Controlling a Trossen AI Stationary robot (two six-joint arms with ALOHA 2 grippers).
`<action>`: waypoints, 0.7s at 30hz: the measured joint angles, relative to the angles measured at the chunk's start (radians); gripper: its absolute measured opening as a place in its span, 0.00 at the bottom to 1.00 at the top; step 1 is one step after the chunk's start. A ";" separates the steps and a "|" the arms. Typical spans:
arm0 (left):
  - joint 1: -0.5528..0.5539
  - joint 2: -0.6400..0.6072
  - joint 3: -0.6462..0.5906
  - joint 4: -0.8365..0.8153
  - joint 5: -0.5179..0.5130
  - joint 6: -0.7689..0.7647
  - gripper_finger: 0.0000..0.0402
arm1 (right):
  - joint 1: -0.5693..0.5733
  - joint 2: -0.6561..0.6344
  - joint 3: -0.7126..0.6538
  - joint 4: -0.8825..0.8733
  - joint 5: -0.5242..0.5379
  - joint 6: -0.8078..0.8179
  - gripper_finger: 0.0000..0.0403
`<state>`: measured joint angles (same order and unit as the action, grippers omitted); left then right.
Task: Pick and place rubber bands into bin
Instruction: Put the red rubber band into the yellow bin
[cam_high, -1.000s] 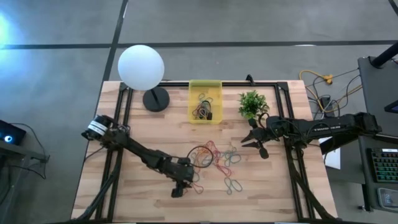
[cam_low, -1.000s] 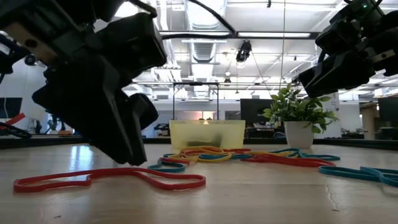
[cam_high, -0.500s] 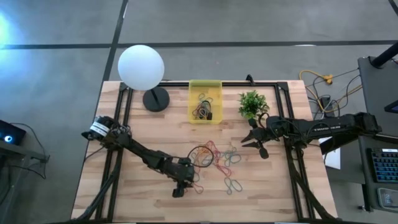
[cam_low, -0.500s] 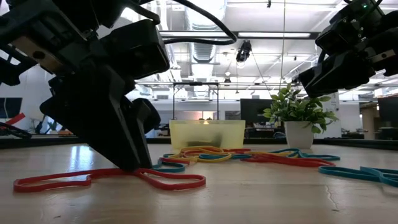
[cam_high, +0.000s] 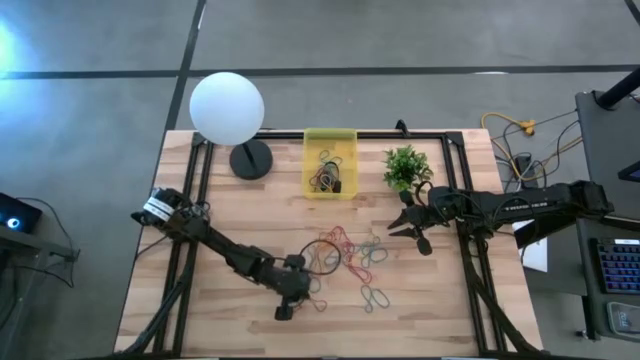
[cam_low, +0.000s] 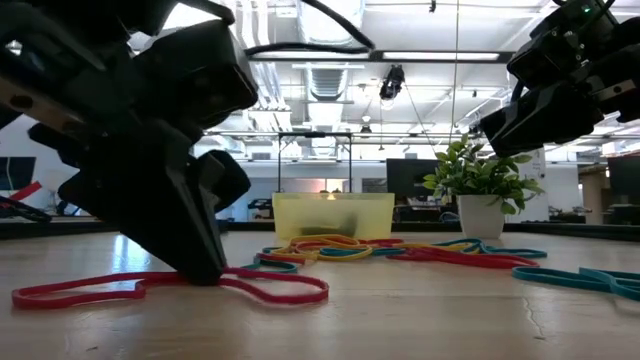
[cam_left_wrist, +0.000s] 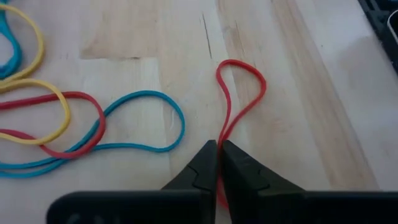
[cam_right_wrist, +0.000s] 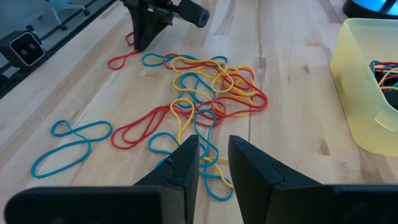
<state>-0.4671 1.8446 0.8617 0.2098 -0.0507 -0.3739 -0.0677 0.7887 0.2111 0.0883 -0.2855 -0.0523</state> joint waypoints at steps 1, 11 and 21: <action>0.000 0.000 0.000 0.001 -0.010 0.012 0.01 | 0.000 0.000 0.000 0.000 0.000 0.000 0.19; 0.003 -0.033 0.033 -0.007 -0.052 0.102 0.00 | 0.000 0.000 0.000 -0.002 0.000 -0.001 0.19; 0.013 -0.124 0.055 0.021 -0.151 0.287 0.00 | 0.000 0.000 -0.002 -0.002 0.000 -0.003 0.19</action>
<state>-0.4543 1.7206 0.9169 0.2306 -0.2017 -0.0873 -0.0681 0.7891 0.2088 0.0868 -0.2852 -0.0555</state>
